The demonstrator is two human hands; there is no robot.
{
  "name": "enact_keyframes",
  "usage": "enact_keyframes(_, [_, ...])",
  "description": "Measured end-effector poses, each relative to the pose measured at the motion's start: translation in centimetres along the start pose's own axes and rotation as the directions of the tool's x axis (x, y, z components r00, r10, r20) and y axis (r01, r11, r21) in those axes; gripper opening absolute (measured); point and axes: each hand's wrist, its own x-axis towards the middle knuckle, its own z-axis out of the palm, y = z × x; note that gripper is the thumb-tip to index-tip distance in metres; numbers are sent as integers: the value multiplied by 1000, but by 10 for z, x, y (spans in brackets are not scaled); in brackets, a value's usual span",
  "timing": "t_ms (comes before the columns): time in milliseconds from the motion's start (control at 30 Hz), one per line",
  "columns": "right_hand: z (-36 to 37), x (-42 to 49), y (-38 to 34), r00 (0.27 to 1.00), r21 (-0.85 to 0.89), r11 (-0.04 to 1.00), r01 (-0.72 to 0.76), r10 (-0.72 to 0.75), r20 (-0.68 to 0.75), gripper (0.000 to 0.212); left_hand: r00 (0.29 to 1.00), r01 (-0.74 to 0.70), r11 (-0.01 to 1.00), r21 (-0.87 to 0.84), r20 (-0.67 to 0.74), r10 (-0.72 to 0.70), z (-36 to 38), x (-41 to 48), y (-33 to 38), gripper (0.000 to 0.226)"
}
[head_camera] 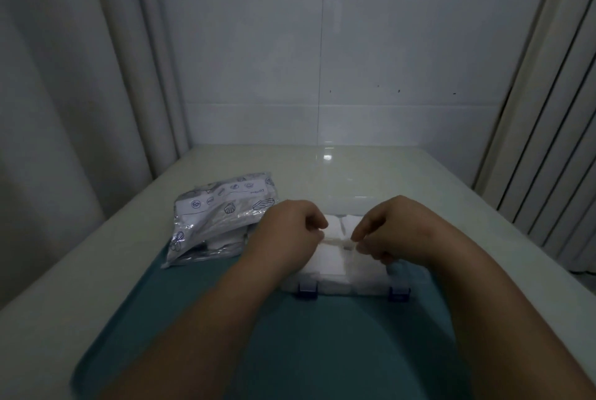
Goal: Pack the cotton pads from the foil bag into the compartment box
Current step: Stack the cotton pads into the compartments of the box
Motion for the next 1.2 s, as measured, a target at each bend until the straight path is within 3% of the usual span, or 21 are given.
enact_keyframes(333, [44,2,-22,979,216,959,180,-154,-131,15,997,62,998,9,-54,-62,-43,-14,-52,11])
enact_keyframes(467, [55,21,-40,966,114,967,226,-208,-151,27,961,190,981,51,-215,-175,-65,-13,-78,17])
enact_keyframes(567, [61,40,-59,957,82,966,245,-227,-181,34,908,286,955,74,-341,-245,-78,-9,-98,6])
enact_keyframes(667, [68,61,-70,974,-13,987,159,-159,-164,33,865,404,903,148,-382,-325,-75,-10,-119,15])
enact_keyframes(733, [75,72,-73,987,-40,996,86,-90,-132,21,856,448,880,156,-360,-372,-70,-10,-128,20])
enact_keyframes(900, [86,77,-74,996,-91,995,37,-44,-80,17,851,485,871,78,-274,-449,-64,-13,-137,26])
enact_keyframes(1000, [85,68,-74,981,55,989,136,-126,-150,6,833,501,864,-45,-244,-496,-67,-10,-144,43])
enact_keyframes(1067, [85,59,-72,956,158,965,211,-170,-238,10,798,505,844,-180,-275,-537,-73,-8,-145,49])
enact_keyframes(1167, [86,50,-65,926,208,941,267,-191,-327,11,787,412,813,-412,-289,-545,-77,-9,-144,7])
enact_keyframes(1200, [88,48,-63,921,216,938,272,-189,-339,12,788,378,804,-459,-296,-539,-77,-9,-144,3])
